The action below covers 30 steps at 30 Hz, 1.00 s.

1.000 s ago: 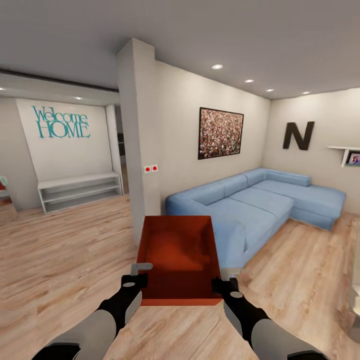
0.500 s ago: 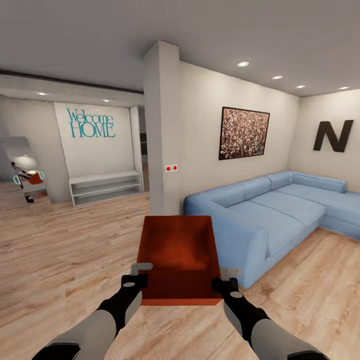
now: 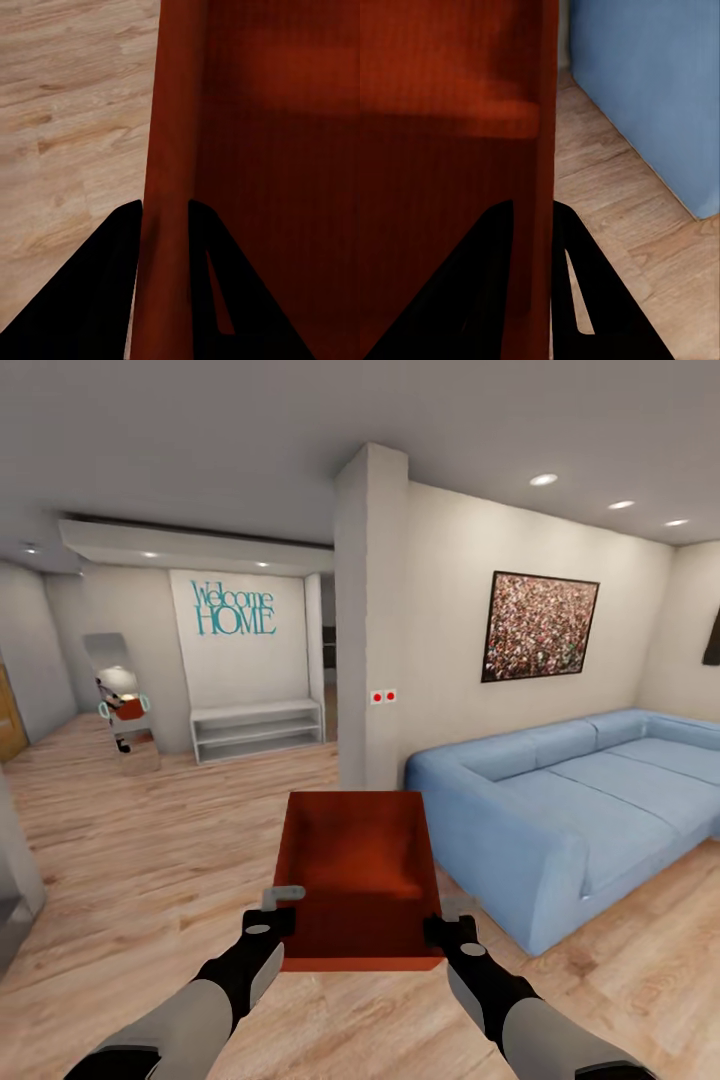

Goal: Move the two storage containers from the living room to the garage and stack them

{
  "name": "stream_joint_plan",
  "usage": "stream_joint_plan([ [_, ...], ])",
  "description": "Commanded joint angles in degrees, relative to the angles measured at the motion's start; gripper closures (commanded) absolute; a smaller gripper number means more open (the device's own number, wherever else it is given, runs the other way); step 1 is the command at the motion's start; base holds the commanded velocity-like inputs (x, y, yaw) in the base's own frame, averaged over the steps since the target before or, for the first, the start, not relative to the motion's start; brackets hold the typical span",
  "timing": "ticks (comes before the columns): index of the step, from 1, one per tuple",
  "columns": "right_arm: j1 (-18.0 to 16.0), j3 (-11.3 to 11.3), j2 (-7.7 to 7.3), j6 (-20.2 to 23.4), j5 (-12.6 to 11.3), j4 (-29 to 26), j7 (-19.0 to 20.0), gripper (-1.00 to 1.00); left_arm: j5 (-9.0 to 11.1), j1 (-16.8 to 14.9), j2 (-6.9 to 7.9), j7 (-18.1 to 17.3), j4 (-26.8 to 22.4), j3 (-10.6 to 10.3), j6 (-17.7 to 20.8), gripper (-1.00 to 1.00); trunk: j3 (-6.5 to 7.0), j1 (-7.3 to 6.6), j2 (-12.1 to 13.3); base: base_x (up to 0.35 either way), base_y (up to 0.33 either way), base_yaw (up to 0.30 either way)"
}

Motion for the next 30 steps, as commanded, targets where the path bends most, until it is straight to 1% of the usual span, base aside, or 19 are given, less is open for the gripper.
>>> stream_joint_plan([
  [1, 0.0, -0.7, -0.03, -0.1, 0.1, 0.0, -0.4, 1.0, -1.1, -0.1, 0.0, 0.7, -0.2, 2.4, 0.3, 1.0, -0.09, 0.01, -0.1, 0.0, 0.0, 0.276],
  [30, 0.0, -0.6, -0.03, -0.1, 0.2, -0.1, -0.4, 1.0, -1.1, -0.1, 0.0, 0.7, -0.2, 2.3, 0.3, 1.0, -0.09, 0.01, -0.1, 0.0, 0.0, 0.276],
])
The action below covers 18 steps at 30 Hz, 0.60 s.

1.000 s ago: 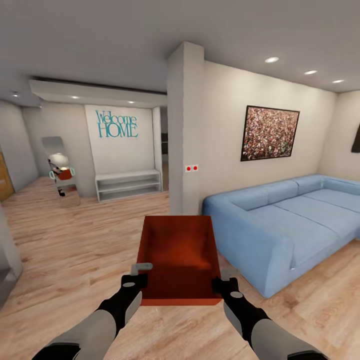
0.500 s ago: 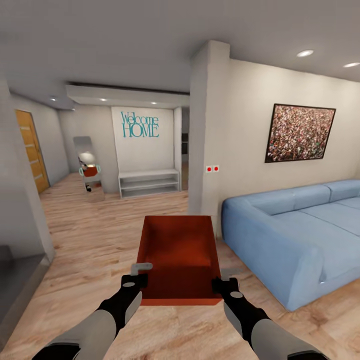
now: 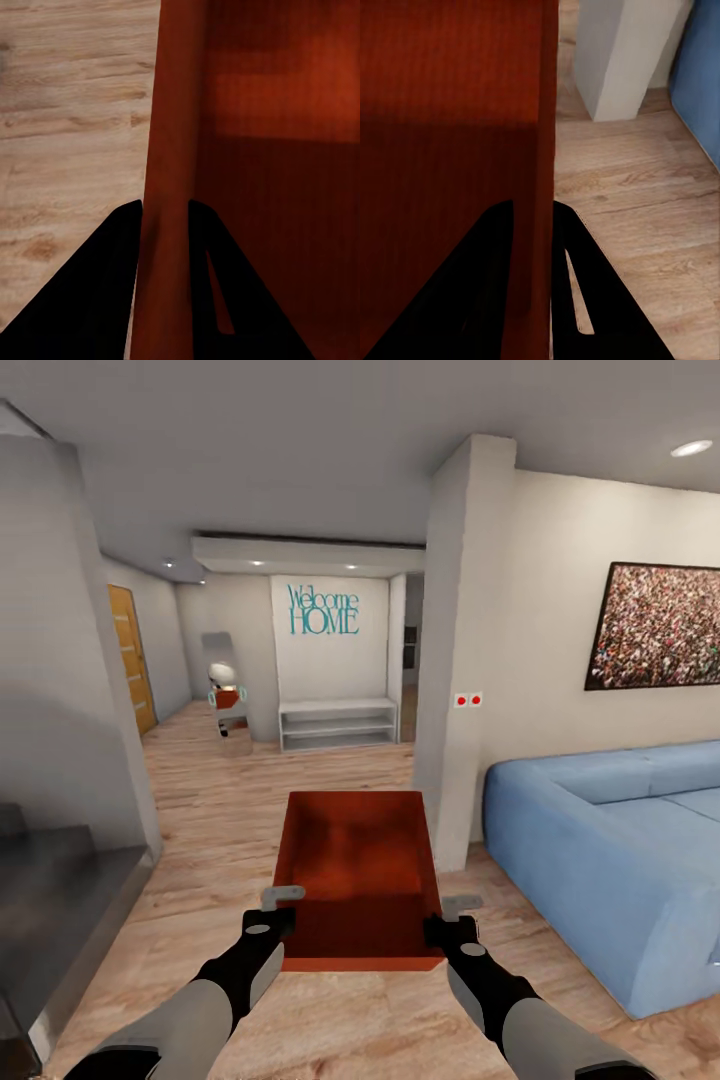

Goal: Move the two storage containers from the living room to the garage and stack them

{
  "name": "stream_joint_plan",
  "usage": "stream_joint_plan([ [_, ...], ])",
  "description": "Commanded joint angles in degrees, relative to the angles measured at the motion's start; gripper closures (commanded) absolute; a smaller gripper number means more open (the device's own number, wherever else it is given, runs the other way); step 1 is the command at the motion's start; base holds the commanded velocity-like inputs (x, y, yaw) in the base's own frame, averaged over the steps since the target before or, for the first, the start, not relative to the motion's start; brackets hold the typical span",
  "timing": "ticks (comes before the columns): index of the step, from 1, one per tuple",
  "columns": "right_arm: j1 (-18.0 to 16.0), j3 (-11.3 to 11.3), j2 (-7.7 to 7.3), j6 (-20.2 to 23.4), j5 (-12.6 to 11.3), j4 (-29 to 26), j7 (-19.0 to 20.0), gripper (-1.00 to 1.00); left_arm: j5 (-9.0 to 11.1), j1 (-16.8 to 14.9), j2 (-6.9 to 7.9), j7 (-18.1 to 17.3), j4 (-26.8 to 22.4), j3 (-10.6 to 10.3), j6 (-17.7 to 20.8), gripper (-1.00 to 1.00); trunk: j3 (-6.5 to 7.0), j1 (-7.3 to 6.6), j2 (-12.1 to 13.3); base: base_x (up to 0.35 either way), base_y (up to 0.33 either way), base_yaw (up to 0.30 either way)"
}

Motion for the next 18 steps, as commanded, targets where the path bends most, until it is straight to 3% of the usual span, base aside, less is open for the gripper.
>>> stream_joint_plan([
  [1, 0.0, -0.6, -0.03, -0.1, 0.1, 0.0, -0.4, 1.0, -1.1, -0.1, 0.0, 0.7, -0.2, 2.4, 0.3, 1.0, -0.09, 0.01, -0.1, 0.0, 0.0, 0.276],
  [18, 0.0, -0.6, -0.03, -0.1, 0.1, 0.0, -0.4, 1.0, -1.1, -0.1, 0.0, 0.7, -0.2, 2.4, 0.3, 1.0, -0.09, 0.01, -0.1, 0.0, 0.0, 0.276],
])
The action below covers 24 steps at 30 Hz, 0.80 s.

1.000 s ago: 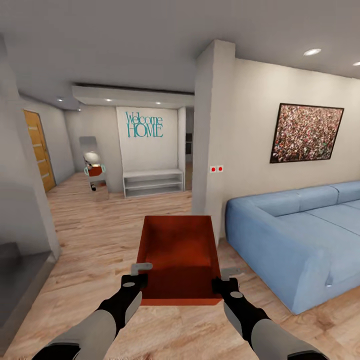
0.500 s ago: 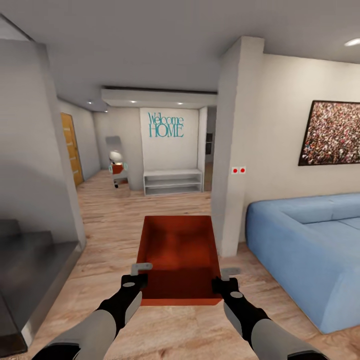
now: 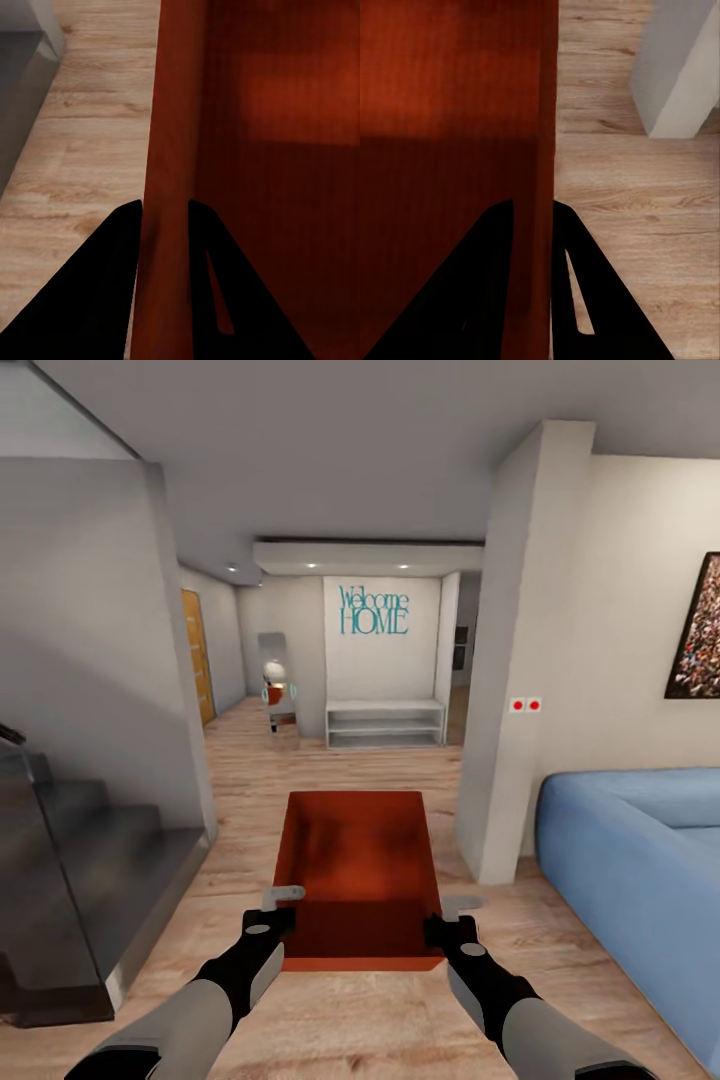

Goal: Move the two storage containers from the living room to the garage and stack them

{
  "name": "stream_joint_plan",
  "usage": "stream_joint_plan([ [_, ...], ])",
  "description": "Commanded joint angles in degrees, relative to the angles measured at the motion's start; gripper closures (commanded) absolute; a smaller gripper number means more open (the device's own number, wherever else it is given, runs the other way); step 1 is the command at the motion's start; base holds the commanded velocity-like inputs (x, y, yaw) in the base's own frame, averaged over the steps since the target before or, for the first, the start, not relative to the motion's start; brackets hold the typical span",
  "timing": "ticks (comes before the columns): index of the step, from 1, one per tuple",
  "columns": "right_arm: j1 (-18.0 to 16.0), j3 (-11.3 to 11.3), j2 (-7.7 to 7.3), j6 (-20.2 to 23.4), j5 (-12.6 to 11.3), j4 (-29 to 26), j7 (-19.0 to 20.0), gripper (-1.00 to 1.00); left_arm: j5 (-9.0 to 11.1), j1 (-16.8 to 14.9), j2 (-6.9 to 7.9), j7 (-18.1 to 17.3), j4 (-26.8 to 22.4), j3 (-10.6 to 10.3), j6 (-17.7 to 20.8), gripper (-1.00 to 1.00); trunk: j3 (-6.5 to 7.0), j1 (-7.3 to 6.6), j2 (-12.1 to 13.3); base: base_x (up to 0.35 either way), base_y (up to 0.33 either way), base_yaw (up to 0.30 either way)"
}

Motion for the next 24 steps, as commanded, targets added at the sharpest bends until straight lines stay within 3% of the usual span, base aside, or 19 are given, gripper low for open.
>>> stream_joint_plan([
  [1, 0.0, -0.6, -0.03, -0.1, 0.1, 0.0, -0.4, 1.0, -1.1, -0.1, 0.0, 0.7, -0.2, 2.4, 0.3, 1.0, -0.09, 0.01, -0.1, 0.0, 0.0, 0.276],
  [9, 0.0, -0.5, -0.03, -0.2, 0.4, 0.0, -0.4, 1.0, -1.1, -0.1, 0.0, 0.7, -0.2, 2.4, 0.3, 1.0, -0.09, 0.01, -0.1, 0.063, 0.0, 0.156],
  [24, 0.0, -0.7, -0.03, -0.1, 0.2, 0.0, -0.4, 1.0, -1.1, -0.1, 0.0, 0.7, -0.2, 2.4, 0.3, 1.0, -0.09, 0.01, -0.1, 0.309, 0.0, 0.003],
])
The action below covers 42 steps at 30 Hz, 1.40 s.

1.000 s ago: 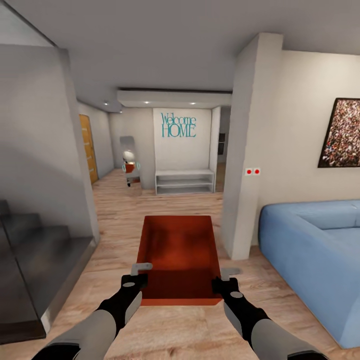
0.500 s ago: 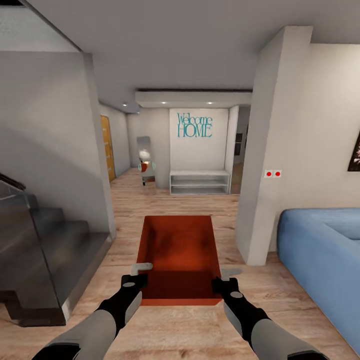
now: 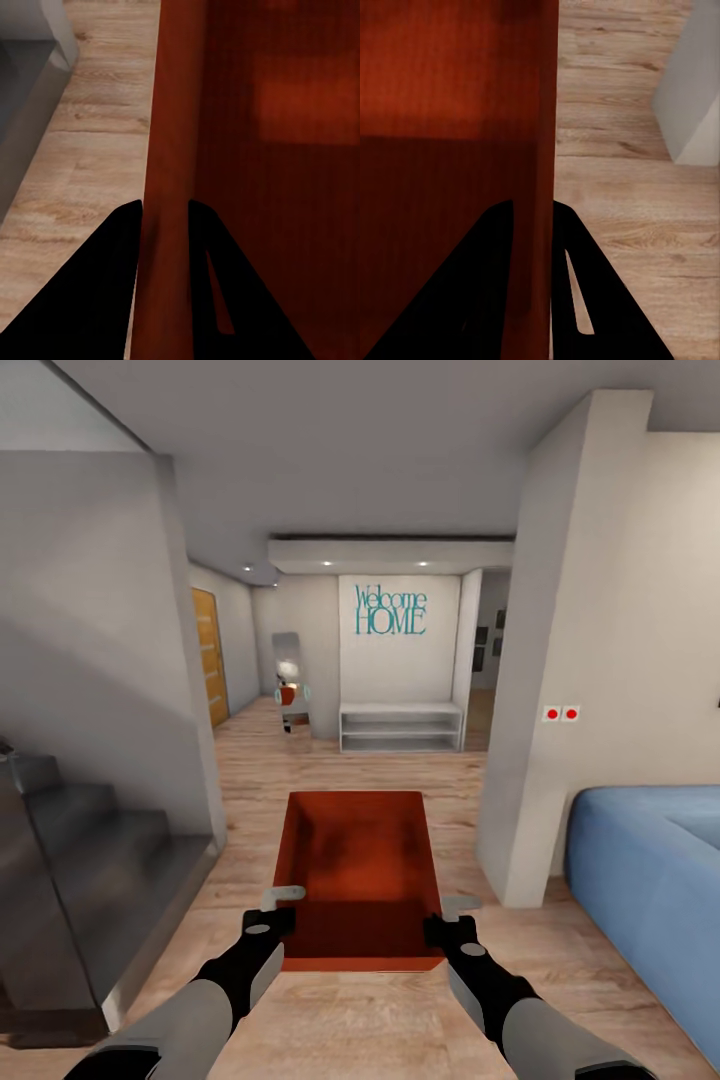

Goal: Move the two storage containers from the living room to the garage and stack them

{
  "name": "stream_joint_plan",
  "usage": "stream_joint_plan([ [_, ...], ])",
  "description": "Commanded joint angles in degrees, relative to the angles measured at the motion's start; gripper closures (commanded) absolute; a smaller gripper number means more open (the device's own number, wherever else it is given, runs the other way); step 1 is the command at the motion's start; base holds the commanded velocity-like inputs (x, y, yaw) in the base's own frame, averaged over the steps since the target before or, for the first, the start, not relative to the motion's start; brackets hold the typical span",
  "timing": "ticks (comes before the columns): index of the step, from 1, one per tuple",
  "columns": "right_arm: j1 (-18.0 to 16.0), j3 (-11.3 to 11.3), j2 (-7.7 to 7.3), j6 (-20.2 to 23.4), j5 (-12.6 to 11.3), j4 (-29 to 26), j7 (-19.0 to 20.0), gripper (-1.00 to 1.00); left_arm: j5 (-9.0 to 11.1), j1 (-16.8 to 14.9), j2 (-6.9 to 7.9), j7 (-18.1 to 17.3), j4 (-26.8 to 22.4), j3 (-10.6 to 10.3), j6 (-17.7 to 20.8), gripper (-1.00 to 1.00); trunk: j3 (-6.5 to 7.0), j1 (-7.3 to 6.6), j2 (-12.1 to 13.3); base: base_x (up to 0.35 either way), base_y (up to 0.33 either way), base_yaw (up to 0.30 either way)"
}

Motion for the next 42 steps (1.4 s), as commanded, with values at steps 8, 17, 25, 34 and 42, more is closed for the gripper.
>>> stream_joint_plan([
  [8, -0.1, -0.5, -0.04, -0.3, 0.2, 0.0, -0.4, 1.0, -1.2, -0.1, 0.01, 0.6, -0.2, 2.4, 0.3, 1.0, -0.09, 0.04, -0.1, 0.322, 0.0, 0.0],
  [17, -0.1, -0.5, -0.04, -0.3, 0.1, 0.0, -0.5, 1.0, -1.2, -0.1, 0.01, 0.6, -0.1, 2.3, -1.8, 1.0, -0.09, 0.04, -0.1, 0.322, 0.0, 0.0],
  [25, -0.1, -0.5, -0.02, -0.2, 0.1, 0.0, -0.5, 1.0, -1.1, -0.1, 0.01, 0.6, 0.1, 2.3, -2.7, 1.0, -0.09, 0.04, -0.1, 0.323, 0.0, 0.0],
  [34, -0.1, -0.5, -0.04, -0.3, 0.1, 0.0, -0.6, 1.0, -1.1, -0.1, 0.01, 0.6, 0.2, 2.3, -2.6, 1.0, -0.09, 0.04, -0.1, 0.323, 0.0, 0.0],
  [42, -0.1, -0.6, -0.04, -0.4, 0.0, 0.0, -0.6, 1.0, -1.1, -0.1, 0.09, 0.5, 0.4, 2.3, -2.7, 1.0, -0.09, 0.04, -0.1, 0.323, 0.0, 0.0],
])
